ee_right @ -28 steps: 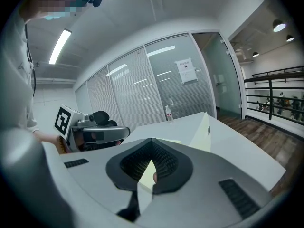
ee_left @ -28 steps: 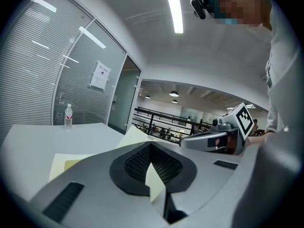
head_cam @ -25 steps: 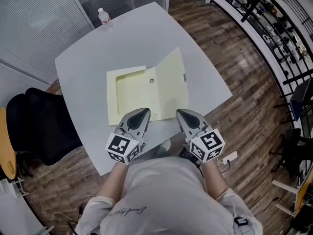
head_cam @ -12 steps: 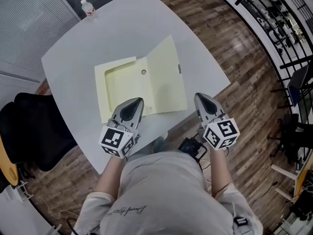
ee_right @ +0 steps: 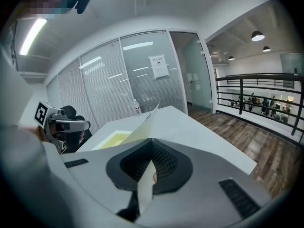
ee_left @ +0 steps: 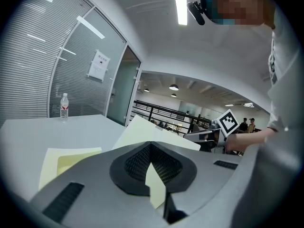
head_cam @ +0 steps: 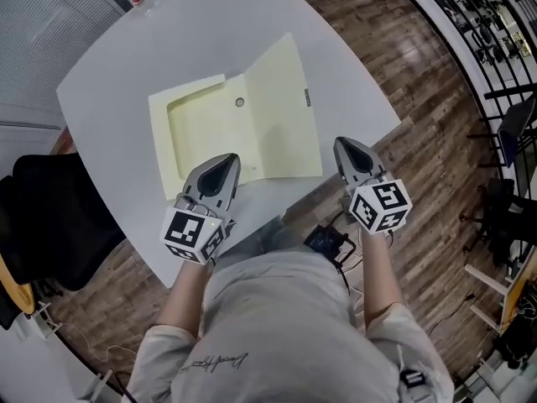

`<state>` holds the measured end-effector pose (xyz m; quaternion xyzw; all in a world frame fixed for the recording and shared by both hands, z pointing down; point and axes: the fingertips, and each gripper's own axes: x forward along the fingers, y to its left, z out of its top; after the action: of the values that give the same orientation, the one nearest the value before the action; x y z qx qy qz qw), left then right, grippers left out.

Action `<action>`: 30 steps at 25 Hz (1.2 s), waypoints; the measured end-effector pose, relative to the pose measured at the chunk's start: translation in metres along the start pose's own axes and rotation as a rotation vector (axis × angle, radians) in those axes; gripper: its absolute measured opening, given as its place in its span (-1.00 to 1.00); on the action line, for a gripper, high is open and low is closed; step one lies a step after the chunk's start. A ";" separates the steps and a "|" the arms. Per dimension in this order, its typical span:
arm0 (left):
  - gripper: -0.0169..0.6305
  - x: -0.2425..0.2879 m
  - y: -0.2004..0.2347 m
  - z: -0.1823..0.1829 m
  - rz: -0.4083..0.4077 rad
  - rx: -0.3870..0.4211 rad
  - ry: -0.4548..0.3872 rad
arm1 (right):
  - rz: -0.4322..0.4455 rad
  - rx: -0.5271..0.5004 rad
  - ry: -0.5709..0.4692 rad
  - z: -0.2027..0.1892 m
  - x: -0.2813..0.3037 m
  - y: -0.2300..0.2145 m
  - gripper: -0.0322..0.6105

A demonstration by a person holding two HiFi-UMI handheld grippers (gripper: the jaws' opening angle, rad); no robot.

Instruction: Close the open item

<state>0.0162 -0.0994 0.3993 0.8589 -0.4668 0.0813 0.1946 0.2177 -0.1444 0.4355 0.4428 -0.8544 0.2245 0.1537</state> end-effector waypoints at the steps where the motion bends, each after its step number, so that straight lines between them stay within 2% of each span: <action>1: -0.92 0.001 0.000 -0.002 0.001 -0.003 0.002 | 0.001 0.000 0.006 -0.003 0.002 -0.001 -0.86; 15: -0.92 0.001 0.009 -0.027 0.013 -0.045 0.035 | 0.011 0.007 0.069 -0.035 0.034 -0.008 -0.86; 30: -0.92 -0.001 0.011 -0.037 0.030 -0.045 0.052 | 0.045 -0.007 0.080 -0.037 0.055 -0.005 -0.86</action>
<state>0.0085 -0.0889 0.4351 0.8448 -0.4761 0.0958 0.2248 0.1938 -0.1655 0.4938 0.4134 -0.8581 0.2424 0.1843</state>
